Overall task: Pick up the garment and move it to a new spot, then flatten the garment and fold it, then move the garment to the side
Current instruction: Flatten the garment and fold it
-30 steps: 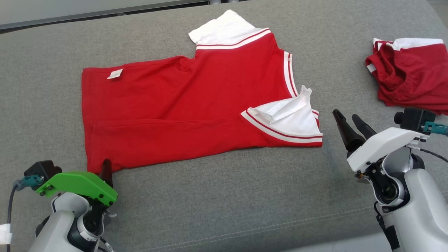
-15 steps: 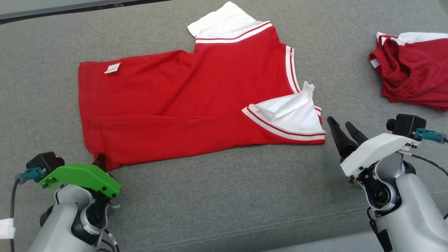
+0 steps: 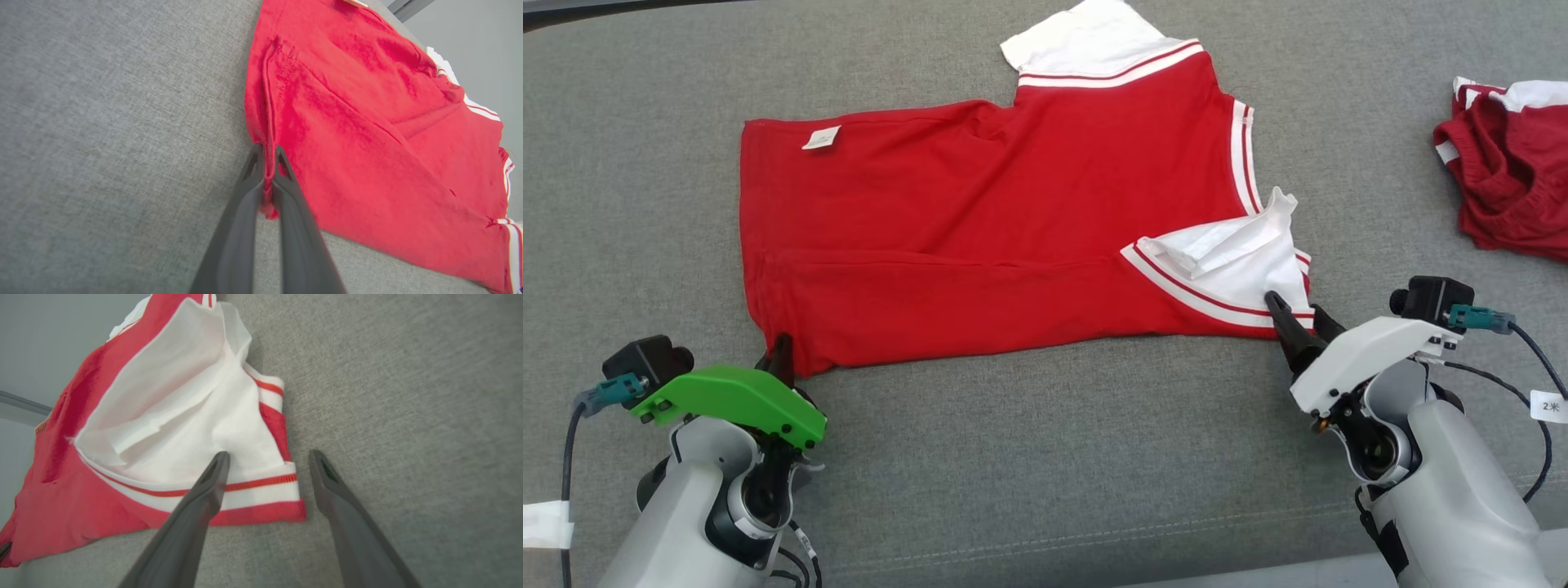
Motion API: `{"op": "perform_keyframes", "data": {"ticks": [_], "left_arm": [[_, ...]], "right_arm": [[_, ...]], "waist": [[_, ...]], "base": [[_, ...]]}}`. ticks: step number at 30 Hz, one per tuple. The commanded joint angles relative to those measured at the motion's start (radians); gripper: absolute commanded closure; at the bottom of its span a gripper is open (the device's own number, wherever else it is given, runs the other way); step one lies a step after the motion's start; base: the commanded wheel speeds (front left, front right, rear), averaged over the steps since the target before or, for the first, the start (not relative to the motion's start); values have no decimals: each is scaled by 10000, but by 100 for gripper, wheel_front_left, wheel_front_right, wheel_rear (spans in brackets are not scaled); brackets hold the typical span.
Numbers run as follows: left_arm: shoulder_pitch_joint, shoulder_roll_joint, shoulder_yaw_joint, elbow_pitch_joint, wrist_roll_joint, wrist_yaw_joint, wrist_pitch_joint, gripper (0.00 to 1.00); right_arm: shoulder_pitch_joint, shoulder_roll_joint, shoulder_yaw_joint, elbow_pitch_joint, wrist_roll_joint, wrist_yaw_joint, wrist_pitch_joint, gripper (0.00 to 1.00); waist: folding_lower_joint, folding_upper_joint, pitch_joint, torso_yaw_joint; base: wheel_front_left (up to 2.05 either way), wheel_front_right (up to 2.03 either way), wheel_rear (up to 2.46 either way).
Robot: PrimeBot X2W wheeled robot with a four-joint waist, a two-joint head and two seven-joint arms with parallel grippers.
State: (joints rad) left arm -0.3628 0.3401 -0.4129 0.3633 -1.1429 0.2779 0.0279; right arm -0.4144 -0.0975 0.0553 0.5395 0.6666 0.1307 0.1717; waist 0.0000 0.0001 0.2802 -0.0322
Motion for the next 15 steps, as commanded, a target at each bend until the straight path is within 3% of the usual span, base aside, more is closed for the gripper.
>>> {"op": "perform_keyframes", "data": {"ticks": [1,2,3,7,15], "left_arm": [[17,18,12,-20,51,36,-43,100],[11,17,-5,-55,67,41,-35,100],[5,16,-17,-93,77,49,-26,100],[-25,91,-76,-234,173,-59,-111,100],[226,433,-122,-811,504,-111,-391,100]], "right_arm": [[3,80,99,148,-24,0,2,0],[-81,96,215,287,-23,0,-10,0],[-158,106,339,413,-35,0,-69,42],[-423,3,640,738,134,0,-360,100],[-464,-470,682,101,1632,0,-73,100]], "waist": [[0,-1,29,31],[0,-1,39,48],[0,-1,45,66],[0,-1,28,120],[0,-1,-171,88]], "base": [[0,0,0],[0,0,0],[0,0,0],[0,0,0],[0,0,0]]}}
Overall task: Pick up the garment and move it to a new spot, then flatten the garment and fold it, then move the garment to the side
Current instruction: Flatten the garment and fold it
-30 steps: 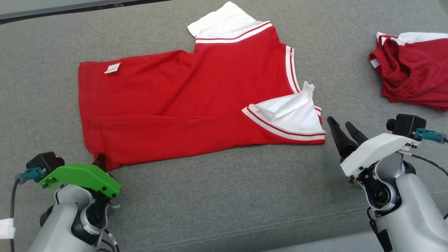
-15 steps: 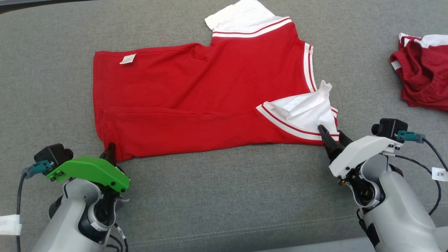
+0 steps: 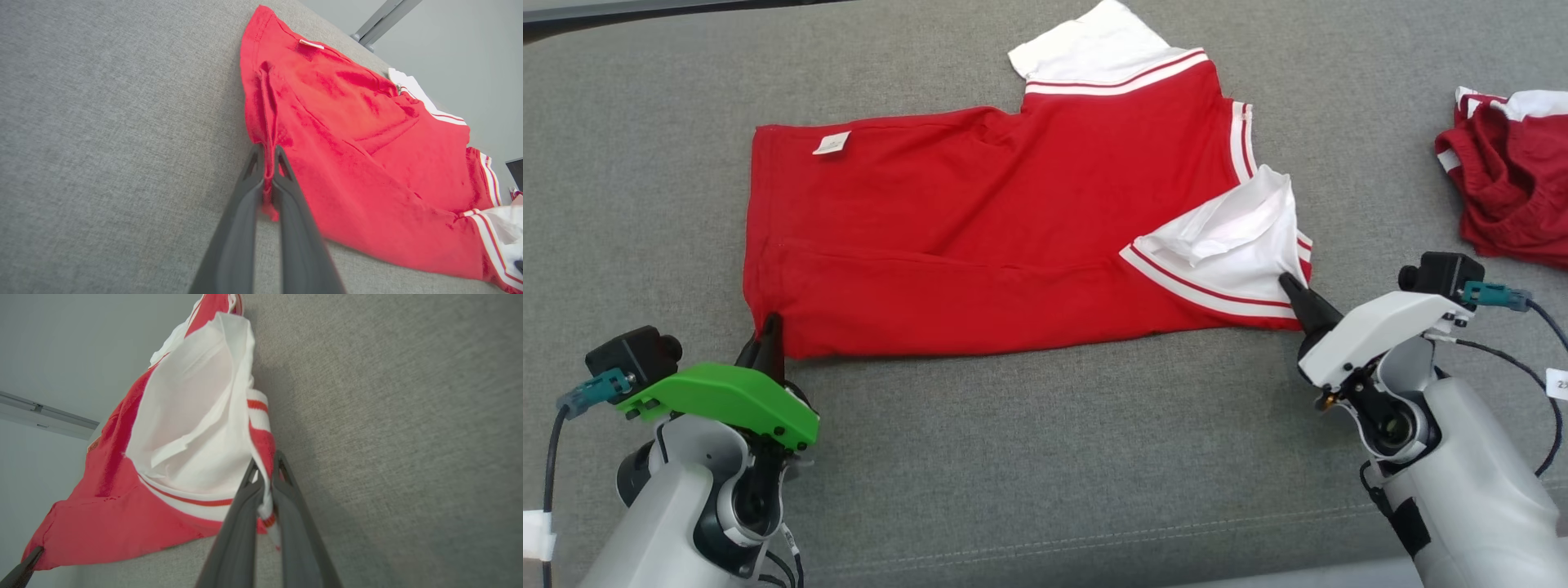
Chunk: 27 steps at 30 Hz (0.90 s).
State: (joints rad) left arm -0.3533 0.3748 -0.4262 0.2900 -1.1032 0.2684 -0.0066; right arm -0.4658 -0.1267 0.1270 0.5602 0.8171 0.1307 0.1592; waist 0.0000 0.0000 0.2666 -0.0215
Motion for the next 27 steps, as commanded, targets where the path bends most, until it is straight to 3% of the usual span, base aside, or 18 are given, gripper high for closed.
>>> {"op": "perform_keyframes", "data": {"ticks": [1,5,13,19,27], "left_arm": [[198,149,2,-227,155,1,-62,100],[604,384,60,-933,198,122,-197,100],[2257,731,602,-3208,-85,654,-652,100],[3101,754,358,-3795,-162,942,-421,100],[3335,497,-113,-2960,24,893,-453,100]], "right_arm": [[118,-269,-57,-271,303,0,166,100],[458,-724,-193,-966,820,0,669,100],[1751,-930,-1271,-2630,2183,0,1871,100],[2637,-1016,-1631,-2860,1430,0,2651,100],[3120,-534,-2095,-3001,484,0,2961,100]], "waist": [[0,0,-64,-32],[0,0,-158,-92],[0,0,-302,-128],[0,0,-387,-88],[0,0,-441,-203]], "base": [[0,0,0],[0,0,0],[0,0,0],[0,0,0],[0,0,0]]}}
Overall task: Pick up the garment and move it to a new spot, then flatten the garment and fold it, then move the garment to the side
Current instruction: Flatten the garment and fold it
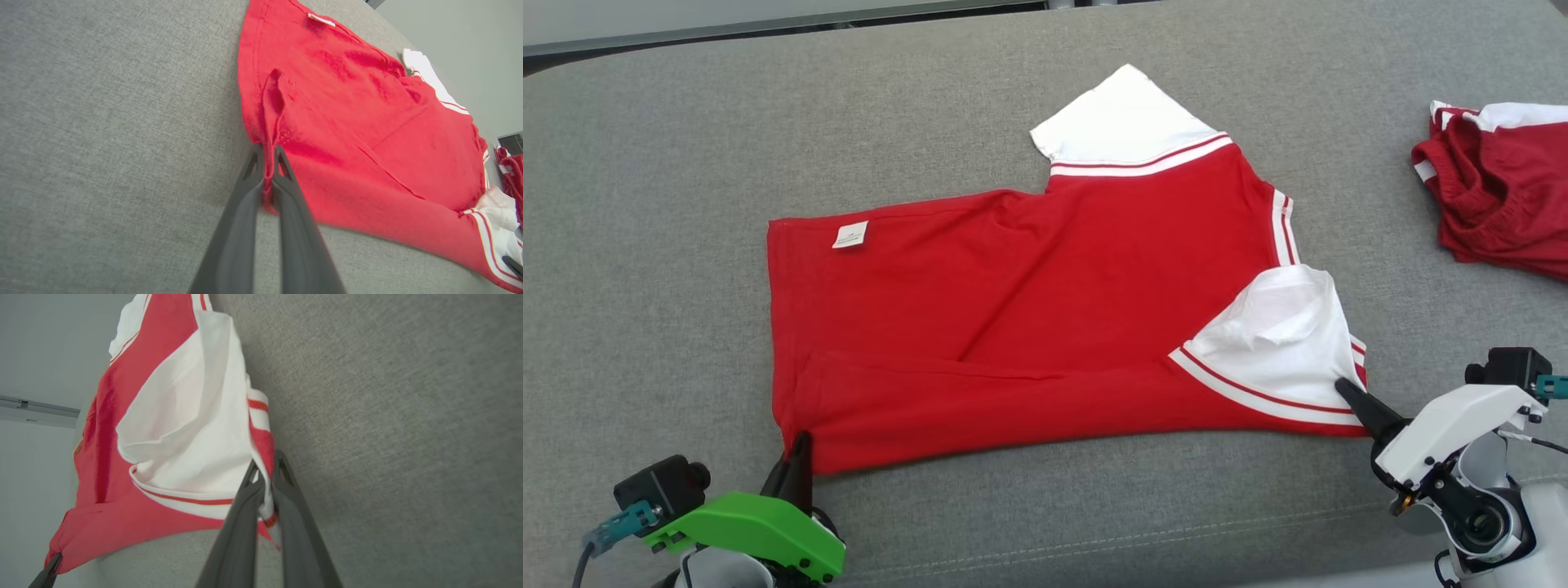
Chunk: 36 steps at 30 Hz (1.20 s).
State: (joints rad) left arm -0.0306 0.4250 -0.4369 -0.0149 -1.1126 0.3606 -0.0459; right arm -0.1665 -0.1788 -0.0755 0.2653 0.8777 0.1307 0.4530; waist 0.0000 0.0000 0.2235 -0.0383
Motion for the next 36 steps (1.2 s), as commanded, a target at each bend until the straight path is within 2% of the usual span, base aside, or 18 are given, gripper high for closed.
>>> {"op": "perform_keyframes", "data": {"ticks": [1,8,9,10,11,12,13,18,24,29,32,36], "left_arm": [[123,-29,-14,165,121,-49,-81,100],[31,-109,-87,669,152,-54,-78,100],[-28,-123,-113,746,164,-40,-47,100],[-82,-131,-139,819,168,-26,-24,81],[-146,-121,-172,891,201,-9,-7,57],[-216,-87,-211,958,258,-8,8,11],[-259,-61,-224,1001,256,-28,33,0],[-487,373,-270,965,615,16,39,0],[-1353,1405,-697,716,1537,-149,610,0],[-2804,2272,-1146,632,2114,-765,1738,0],[-3777,2574,-1291,905,2207,-1233,2411,0],[-4909,2942,-1458,1397,2228,-2080,3187,0]], "right_arm": [[153,45,-106,-70,-199,0,72,100],[35,357,-349,42,-608,0,-118,100],[-12,402,-368,98,-664,0,-148,89],[-41,437,-394,154,-729,0,-205,57],[-68,444,-423,205,-804,0,-259,23],[-93,439,-429,245,-862,0,-295,0],[-107,416,-430,256,-912,0,-329,0],[92,116,-528,57,-1130,1,-414,0],[-128,-451,-545,-656,-1482,1,-395,0],[-695,-773,-331,-1443,-1456,1,-173,0],[-1150,-890,-74,-1810,-1405,1,-11,0],[-1759,-997,410,-2093,-1294,1,114,0]], "waist": [[0,0,-15,-56],[0,0,-54,-165],[0,0,-64,-173],[0,0,-74,-177],[0,0,-83,-179],[0,0,-89,-178],[0,0,-94,-177],[0,0,-120,-162],[0,0,-56,-224],[0,0,238,-344],[0,0,520,-488],[0,0,990,-754]], "base": [[0,0,0],[0,0,0],[0,0,0],[0,0,0],[0,0,0],[0,0,0],[0,0,0],[0,0,0],[0,0,0],[0,0,0],[0,0,0],[0,0,0]]}}
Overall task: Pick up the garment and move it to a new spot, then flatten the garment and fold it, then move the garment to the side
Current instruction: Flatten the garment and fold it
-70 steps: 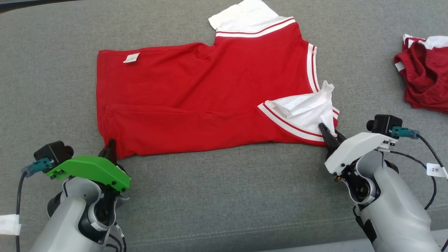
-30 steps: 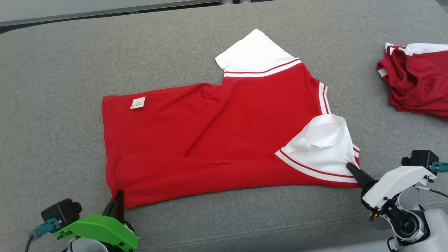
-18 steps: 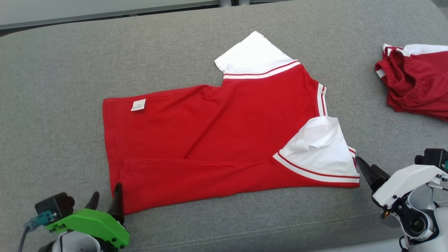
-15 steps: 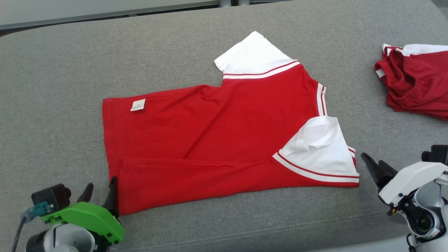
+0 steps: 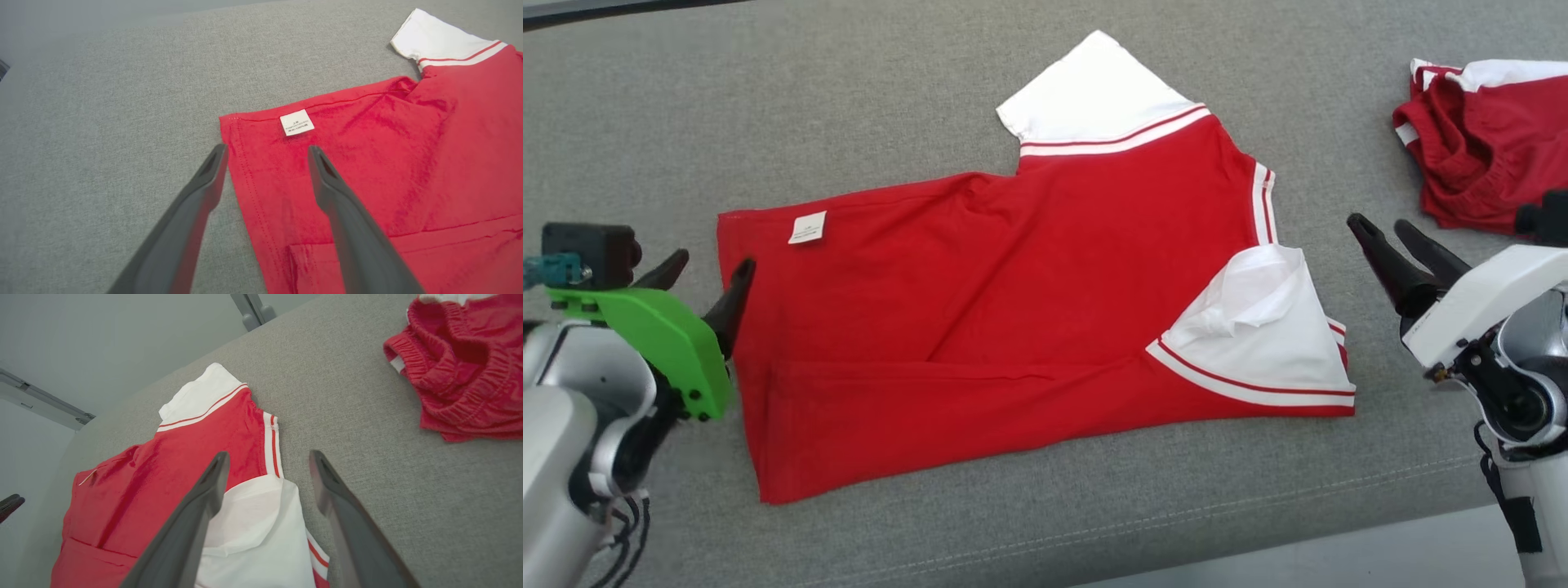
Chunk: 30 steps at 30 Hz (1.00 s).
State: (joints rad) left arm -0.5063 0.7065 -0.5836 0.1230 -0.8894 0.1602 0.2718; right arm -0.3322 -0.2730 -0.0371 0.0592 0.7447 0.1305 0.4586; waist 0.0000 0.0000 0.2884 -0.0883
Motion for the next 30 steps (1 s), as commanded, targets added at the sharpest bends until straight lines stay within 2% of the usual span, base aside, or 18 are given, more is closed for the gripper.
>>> {"op": "perform_keyframes", "data": {"ticks": [1,3,6,11,19,30], "left_arm": [[-406,198,8,146,-56,-269,186,0],[-869,446,-52,348,-13,-734,501,0],[-1424,721,66,700,-156,-1074,897,0],[-1923,832,354,1147,-469,-1120,1204,0],[-2369,914,442,1329,-868,-1494,1736,0],[-2268,1187,237,1480,-382,-1370,1582,0]], "right_arm": [[-276,-71,157,-76,49,3,41,0],[-584,-128,421,-151,86,3,71,0],[-1011,-228,757,-181,149,3,36,0],[-1509,-337,1146,-173,243,3,-39,0],[-2197,-507,1659,29,339,3,-264,0],[-2665,-698,2063,196,508,3,-512,0]], "waist": [[0,0,470,-323],[0,0,738,-459],[0,0,1103,-608],[0,0,1514,-743],[0,0,2065,-802],[0,0,2418,-768]], "base": [[0,0,0],[0,0,0],[0,0,0],[0,0,0],[0,0,0],[0,0,0]]}}
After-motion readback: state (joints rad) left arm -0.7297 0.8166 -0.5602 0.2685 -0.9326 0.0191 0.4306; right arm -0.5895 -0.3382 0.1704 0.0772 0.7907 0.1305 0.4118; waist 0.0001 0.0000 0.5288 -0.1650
